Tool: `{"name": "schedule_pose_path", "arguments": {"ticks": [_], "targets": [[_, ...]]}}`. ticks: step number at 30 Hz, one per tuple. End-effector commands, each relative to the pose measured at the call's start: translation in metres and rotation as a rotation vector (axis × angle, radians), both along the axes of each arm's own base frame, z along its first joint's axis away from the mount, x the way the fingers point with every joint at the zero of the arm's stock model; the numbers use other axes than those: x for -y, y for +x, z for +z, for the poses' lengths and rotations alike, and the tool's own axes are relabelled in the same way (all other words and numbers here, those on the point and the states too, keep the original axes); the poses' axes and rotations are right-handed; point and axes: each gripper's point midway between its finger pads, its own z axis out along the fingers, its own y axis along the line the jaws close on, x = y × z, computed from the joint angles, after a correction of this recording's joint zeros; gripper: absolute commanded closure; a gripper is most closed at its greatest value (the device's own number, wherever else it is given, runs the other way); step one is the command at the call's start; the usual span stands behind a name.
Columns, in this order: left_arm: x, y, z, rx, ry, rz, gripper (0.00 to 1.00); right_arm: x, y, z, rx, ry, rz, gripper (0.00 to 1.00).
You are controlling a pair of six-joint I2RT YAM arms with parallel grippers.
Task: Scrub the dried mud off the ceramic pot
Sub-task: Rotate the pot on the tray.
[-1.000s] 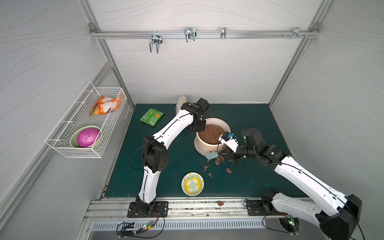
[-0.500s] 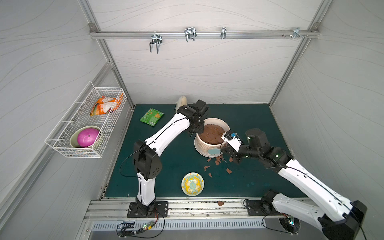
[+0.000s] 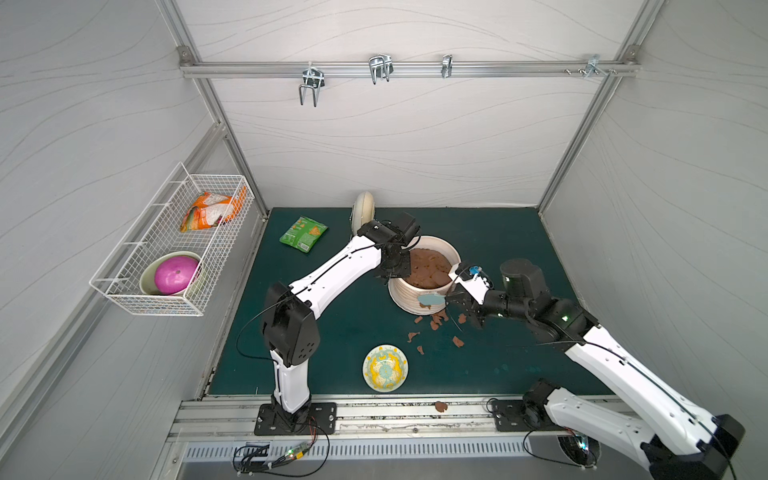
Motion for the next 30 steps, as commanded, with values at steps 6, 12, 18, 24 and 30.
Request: {"name": "schedule_pose_path", "arguments": {"ticks": [6,12,18,24,30], "targets": [[0.016,-0.011,0.0,-0.027,-0.044,0.151,0.56,0.001,-0.011,0.002,0.012,0.038,0.034,1.0],[0.019,-0.02,-0.009,-0.064,-0.048,0.219,0.6,-0.001,-0.012,0.002,0.005,0.051,0.043,1.0],[0.023,-0.016,-0.016,-0.077,-0.04,0.222,0.67,-0.003,-0.015,-0.001,-0.009,0.057,0.057,1.0],[0.025,-0.016,-0.021,-0.091,-0.023,0.209,0.82,-0.008,-0.014,-0.011,-0.019,0.047,0.057,1.0],[0.022,-0.006,-0.009,-0.055,-0.011,0.184,0.84,-0.018,-0.006,-0.03,0.02,-0.005,0.01,1.0]]}}
